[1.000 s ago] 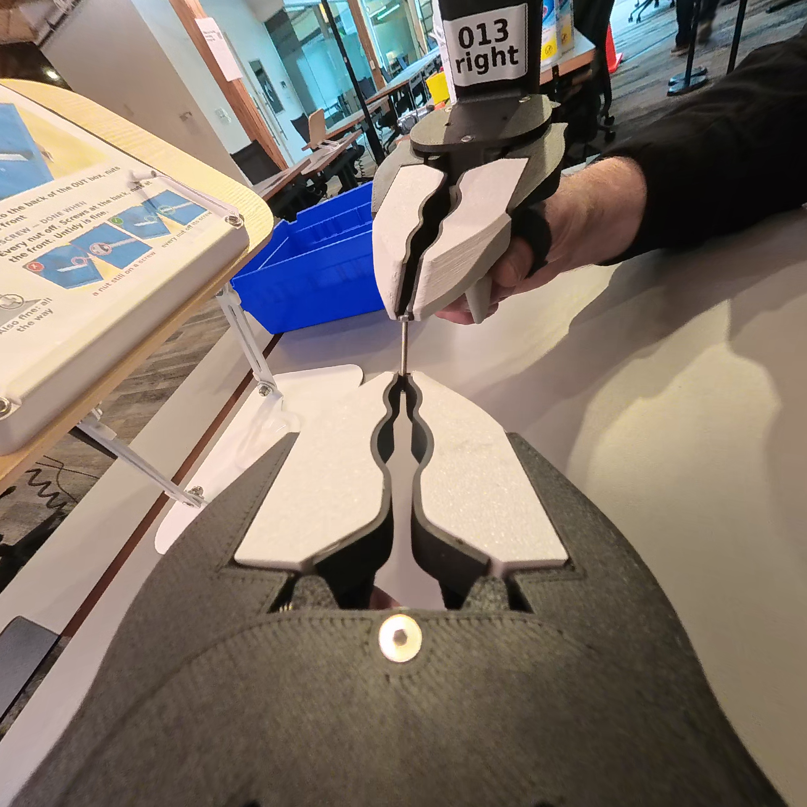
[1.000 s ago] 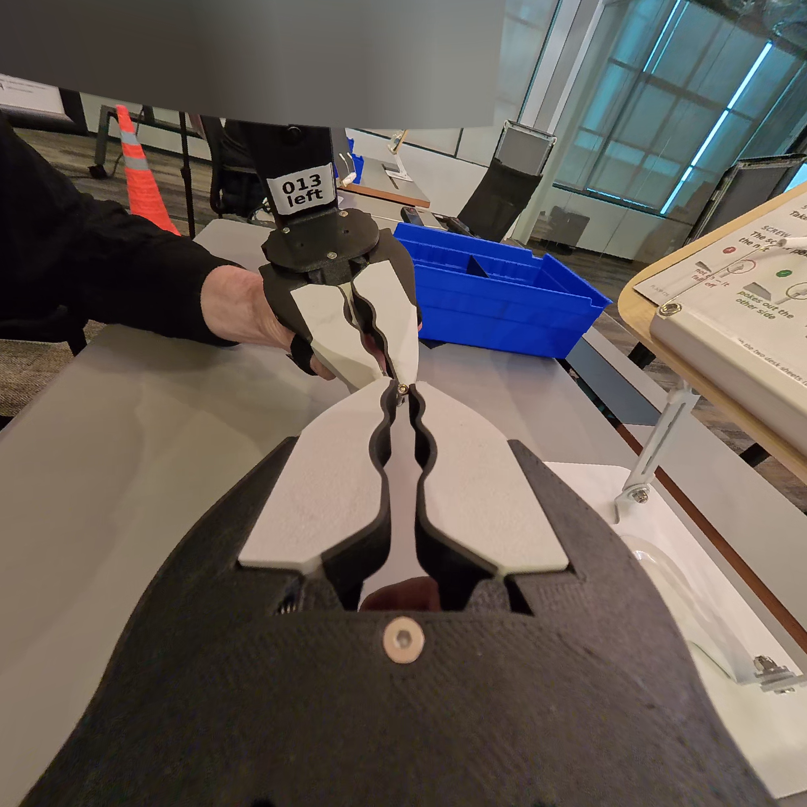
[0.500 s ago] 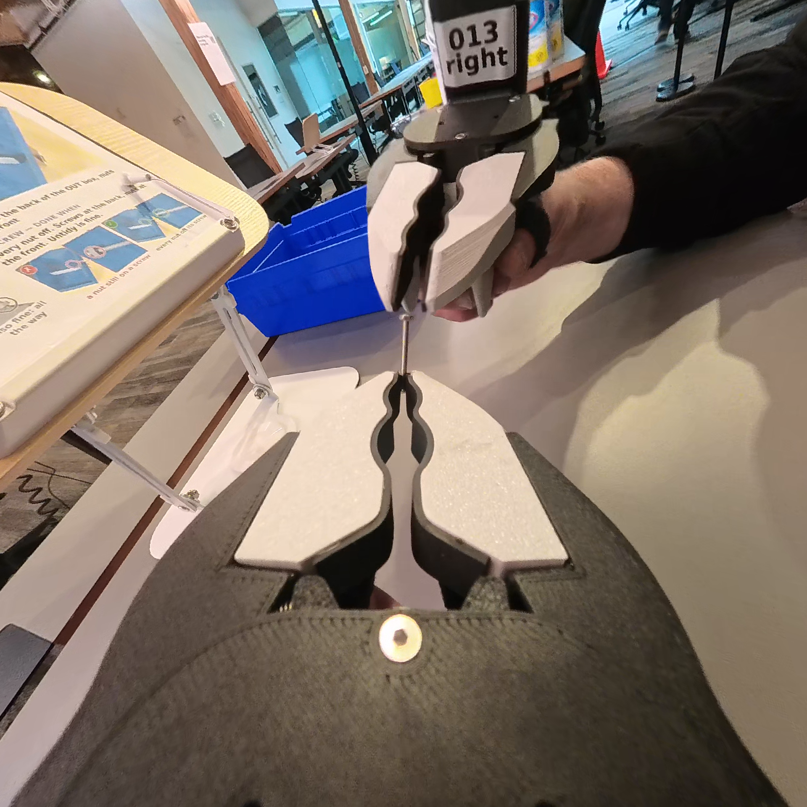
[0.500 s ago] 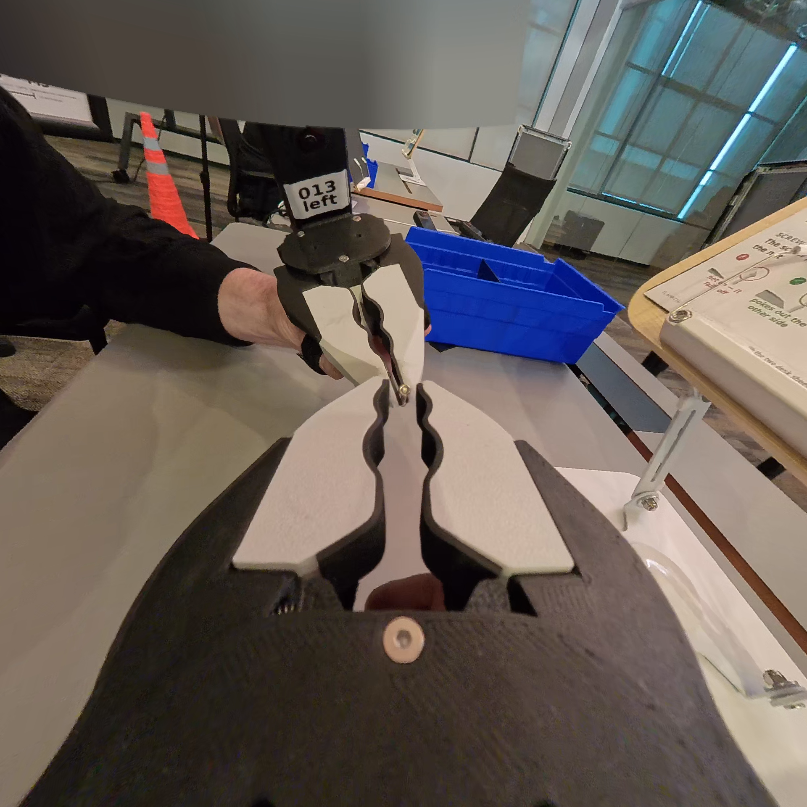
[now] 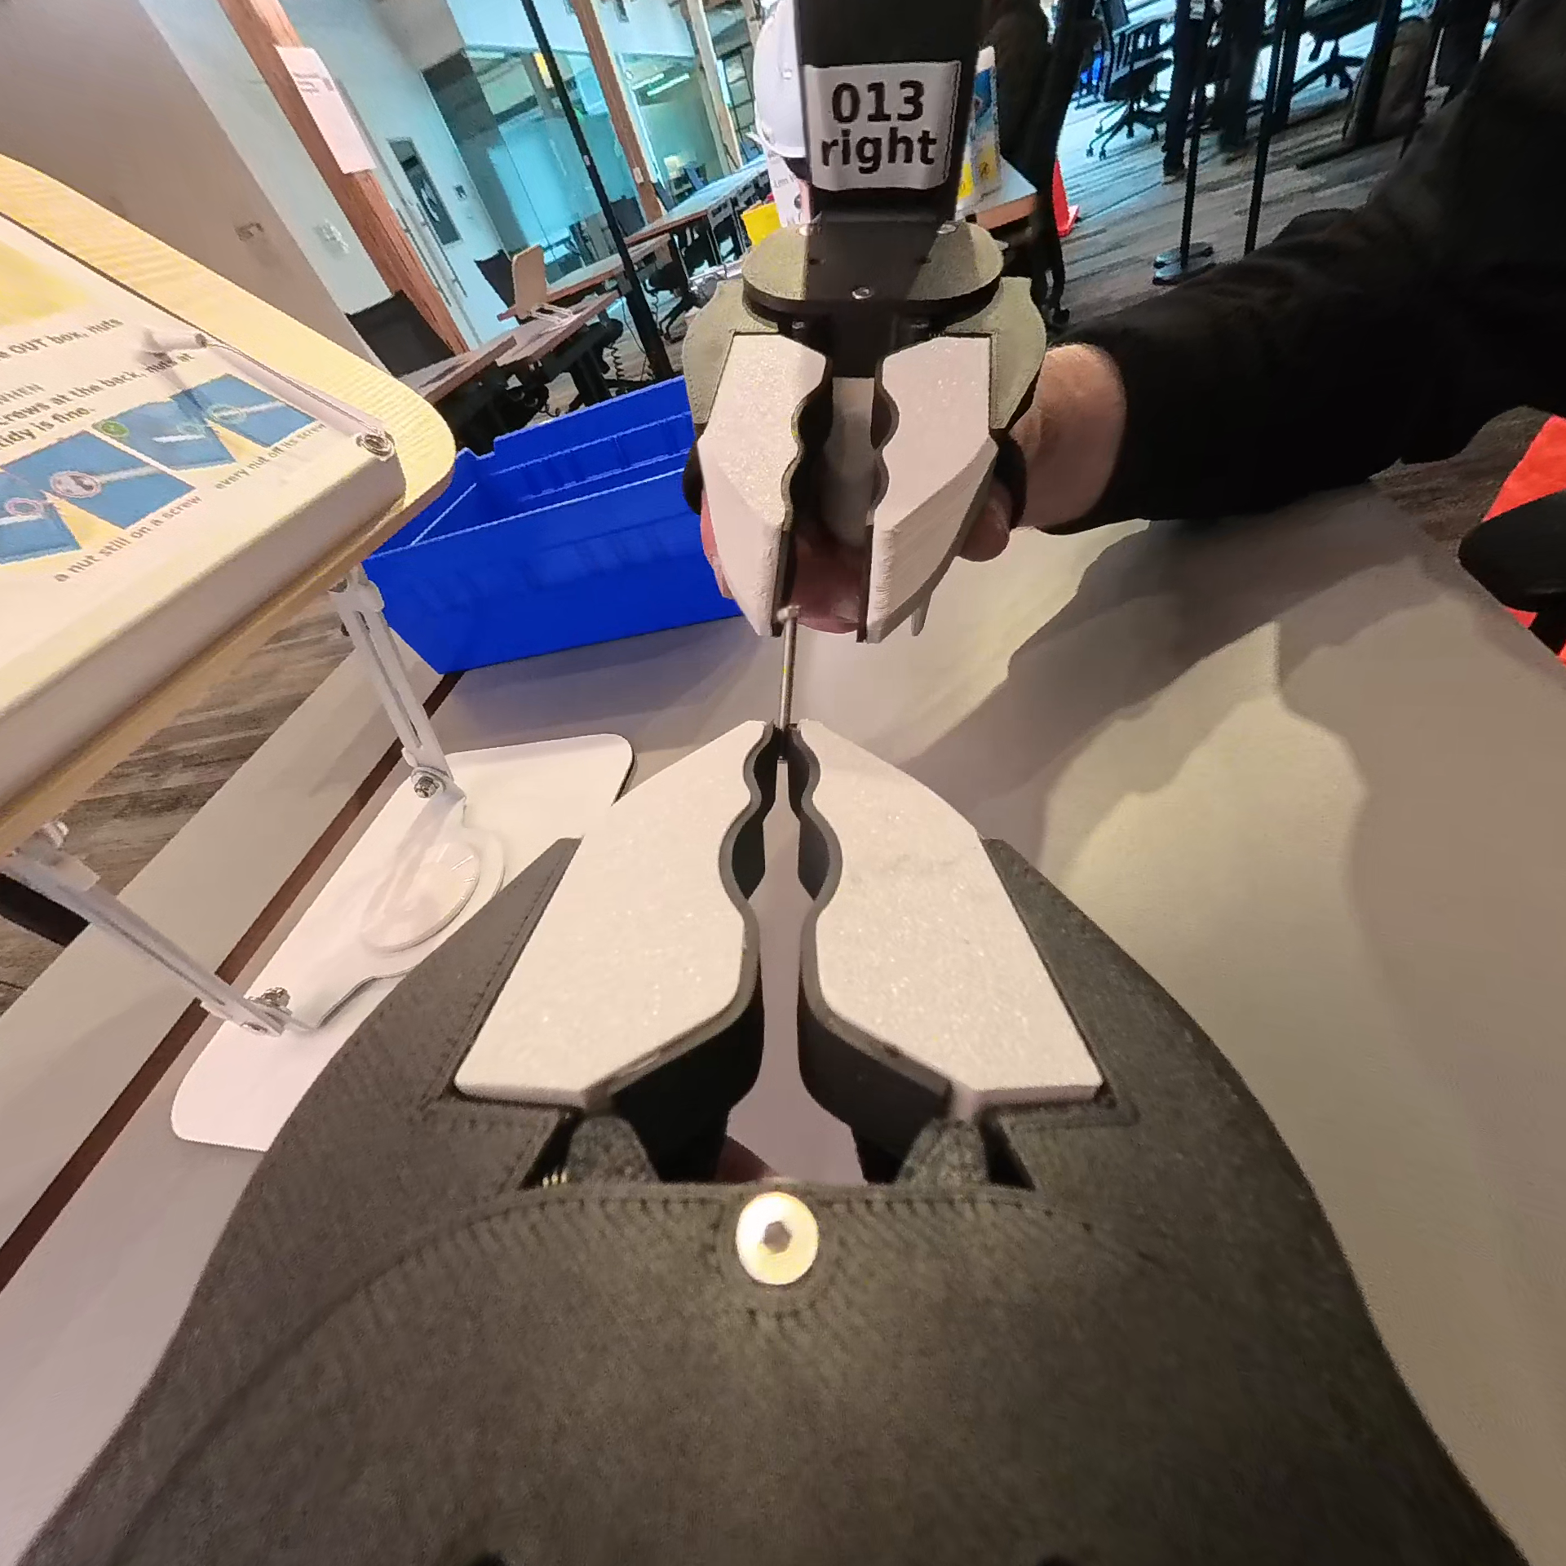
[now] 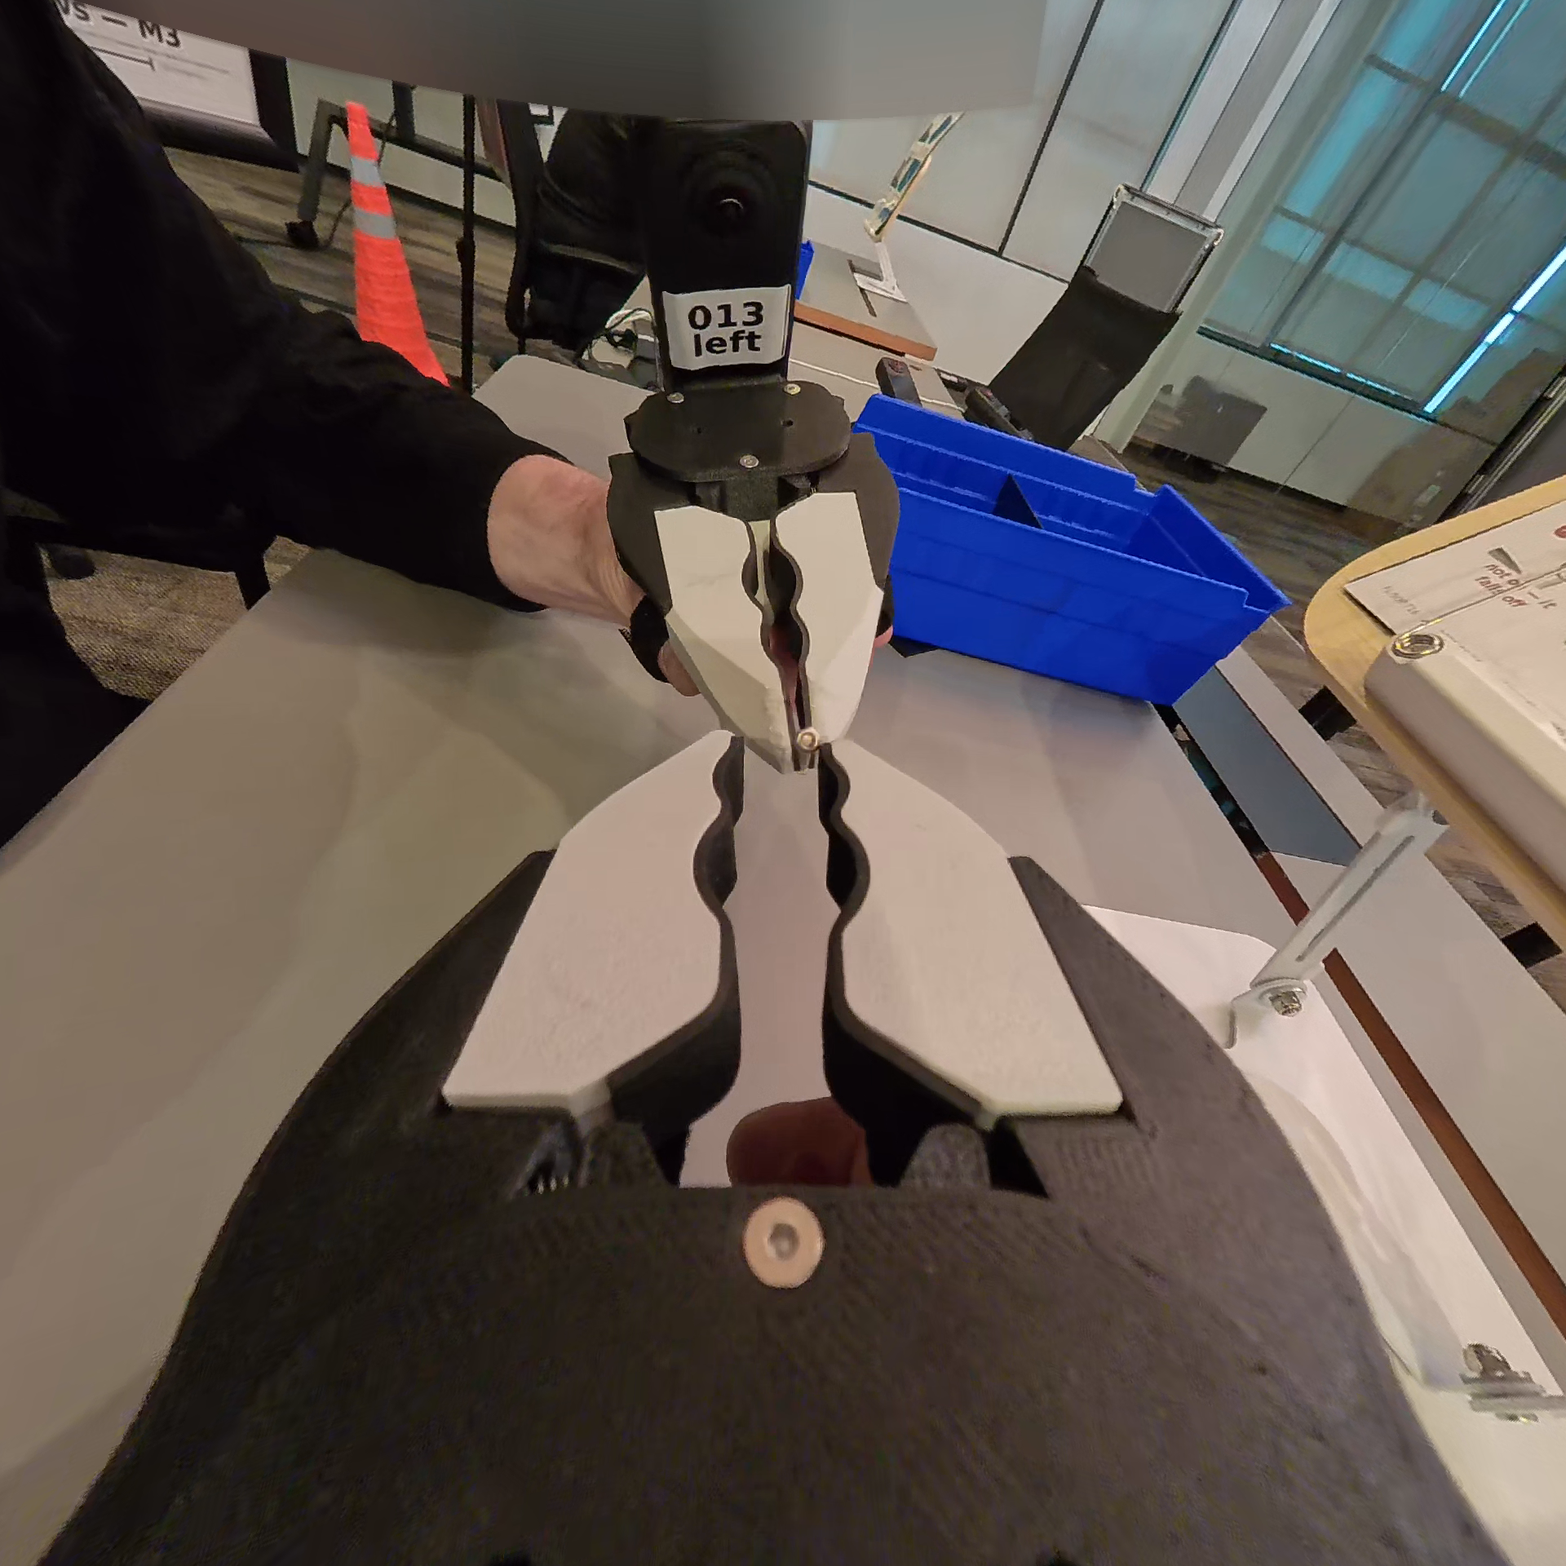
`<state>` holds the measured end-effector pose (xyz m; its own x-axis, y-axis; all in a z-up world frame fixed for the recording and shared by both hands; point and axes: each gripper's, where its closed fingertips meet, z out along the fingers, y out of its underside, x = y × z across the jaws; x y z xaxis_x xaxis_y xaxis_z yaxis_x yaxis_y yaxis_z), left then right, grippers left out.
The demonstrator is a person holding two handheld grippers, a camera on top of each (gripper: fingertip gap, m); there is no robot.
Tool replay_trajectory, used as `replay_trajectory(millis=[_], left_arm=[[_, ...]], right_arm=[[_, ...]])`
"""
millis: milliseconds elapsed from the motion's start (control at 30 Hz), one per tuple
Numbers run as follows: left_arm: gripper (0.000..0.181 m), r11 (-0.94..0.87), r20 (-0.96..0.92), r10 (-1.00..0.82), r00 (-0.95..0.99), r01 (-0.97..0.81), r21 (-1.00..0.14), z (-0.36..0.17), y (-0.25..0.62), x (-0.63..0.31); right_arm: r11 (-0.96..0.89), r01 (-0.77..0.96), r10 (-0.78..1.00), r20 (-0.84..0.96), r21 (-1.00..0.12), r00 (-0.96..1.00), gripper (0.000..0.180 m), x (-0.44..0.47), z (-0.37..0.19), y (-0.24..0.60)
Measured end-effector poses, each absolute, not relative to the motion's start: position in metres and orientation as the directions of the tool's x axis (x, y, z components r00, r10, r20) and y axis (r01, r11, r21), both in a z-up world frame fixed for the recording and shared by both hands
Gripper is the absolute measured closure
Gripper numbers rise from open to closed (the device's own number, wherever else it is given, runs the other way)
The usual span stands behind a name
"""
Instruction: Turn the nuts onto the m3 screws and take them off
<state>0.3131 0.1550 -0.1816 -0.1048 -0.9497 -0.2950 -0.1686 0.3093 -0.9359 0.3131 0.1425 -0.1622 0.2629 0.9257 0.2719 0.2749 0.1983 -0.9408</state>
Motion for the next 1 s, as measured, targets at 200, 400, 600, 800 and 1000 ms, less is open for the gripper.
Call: replay_trajectory(millis=[200,400,600,800,1000], left_arm=[[0.179,0.314,-0.298,-0.948,-0.109,-0.173,-0.934,-0.1826,0.1543,0.3132],[0.179,0.315,-0.297,-0.947,-0.121,-0.172,-0.934,-0.1827,0.1521,0.3134],[0.179,0.321,-0.299,-0.944,-0.140,-0.177,-0.930,-0.1841,0.1492,0.3137],[0.179,0.332,-0.310,-0.941,-0.139,-0.181,-0.926,-0.1845,0.1491,0.3139],[0.179,0.337,-0.319,-0.941,-0.117,-0.201,-0.920,-0.1852,0.1527,0.3146]], right_arm=[[0.210,0.279,0.919,0.287,-0.937,0.271,0.164,0.3123,-0.1620,0.1431],[0.209,0.279,0.920,0.285,-0.937,0.269,0.167,0.3121,-0.1623,0.1432],[0.209,0.275,0.923,0.283,-0.938,0.263,0.170,0.3126,-0.1621,0.1428],[0.211,0.279,0.923,0.285,-0.937,0.258,0.174,0.3122,-0.1627,0.1422],[0.217,0.315,0.907,0.311,-0.924,0.284,0.174,0.3137,-0.1637,0.1462]])
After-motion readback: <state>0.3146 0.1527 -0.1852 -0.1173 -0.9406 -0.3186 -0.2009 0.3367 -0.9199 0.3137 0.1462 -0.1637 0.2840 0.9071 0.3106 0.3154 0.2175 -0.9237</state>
